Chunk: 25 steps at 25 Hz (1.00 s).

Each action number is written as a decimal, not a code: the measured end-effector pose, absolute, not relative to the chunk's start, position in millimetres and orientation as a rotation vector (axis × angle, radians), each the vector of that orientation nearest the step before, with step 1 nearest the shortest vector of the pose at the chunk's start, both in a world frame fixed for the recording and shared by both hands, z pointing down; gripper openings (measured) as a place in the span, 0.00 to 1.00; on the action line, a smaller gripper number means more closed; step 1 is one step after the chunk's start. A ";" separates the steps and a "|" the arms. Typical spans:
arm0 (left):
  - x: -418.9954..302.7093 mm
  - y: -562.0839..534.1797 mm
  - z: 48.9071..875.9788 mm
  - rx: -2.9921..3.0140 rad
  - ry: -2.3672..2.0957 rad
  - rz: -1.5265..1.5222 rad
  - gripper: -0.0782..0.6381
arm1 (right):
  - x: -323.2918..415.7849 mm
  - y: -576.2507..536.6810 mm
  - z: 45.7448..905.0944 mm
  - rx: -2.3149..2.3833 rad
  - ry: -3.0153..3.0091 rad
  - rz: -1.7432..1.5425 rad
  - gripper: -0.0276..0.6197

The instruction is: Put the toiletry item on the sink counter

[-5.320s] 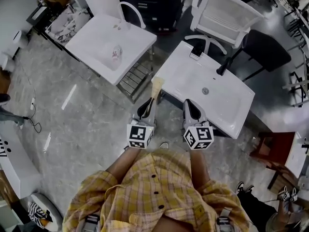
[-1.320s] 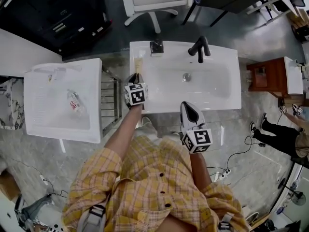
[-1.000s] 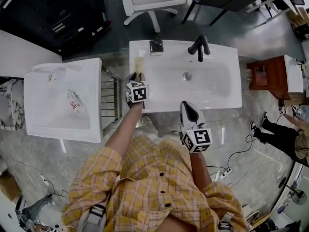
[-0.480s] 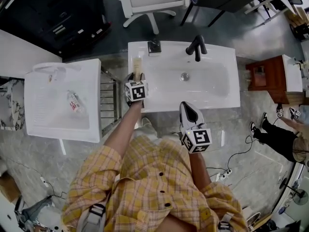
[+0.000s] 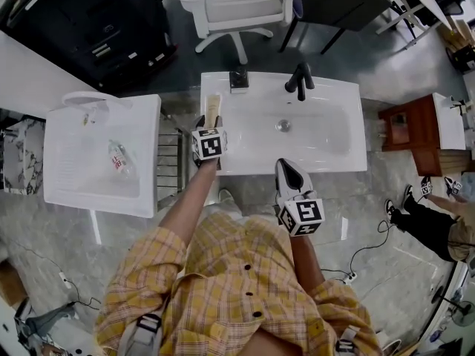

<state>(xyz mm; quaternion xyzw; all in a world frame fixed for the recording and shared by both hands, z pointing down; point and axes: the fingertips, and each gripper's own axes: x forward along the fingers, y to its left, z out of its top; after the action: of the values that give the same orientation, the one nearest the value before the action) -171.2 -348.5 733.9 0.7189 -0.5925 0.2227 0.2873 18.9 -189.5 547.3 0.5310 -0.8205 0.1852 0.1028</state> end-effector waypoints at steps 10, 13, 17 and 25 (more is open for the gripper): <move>-163.3 -315.2 677.4 1.921 -1.636 0.532 0.37 | 30.3 -181.5 525.8 1.541 -2.495 0.520 0.04; -156.5 -305.8 656.7 1.948 -1.660 0.486 0.37 | 35.6 -176.8 518.8 1.531 -2.516 0.517 0.04; -147.5 -286.6 632.4 1.989 -1.684 0.467 0.37 | 43.7 -167.8 507.1 1.519 -2.544 0.504 0.04; -131.3 -245.5 580.5 2.077 -1.707 0.404 0.26 | 50.1 -163.7 484.7 1.488 -2.608 0.474 0.04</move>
<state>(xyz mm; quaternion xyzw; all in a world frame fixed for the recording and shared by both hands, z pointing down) -131.3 -245.5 580.5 0.7469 -0.6140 0.1453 0.2099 50.1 -163.7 484.7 0.4890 -0.8568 0.1558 0.0509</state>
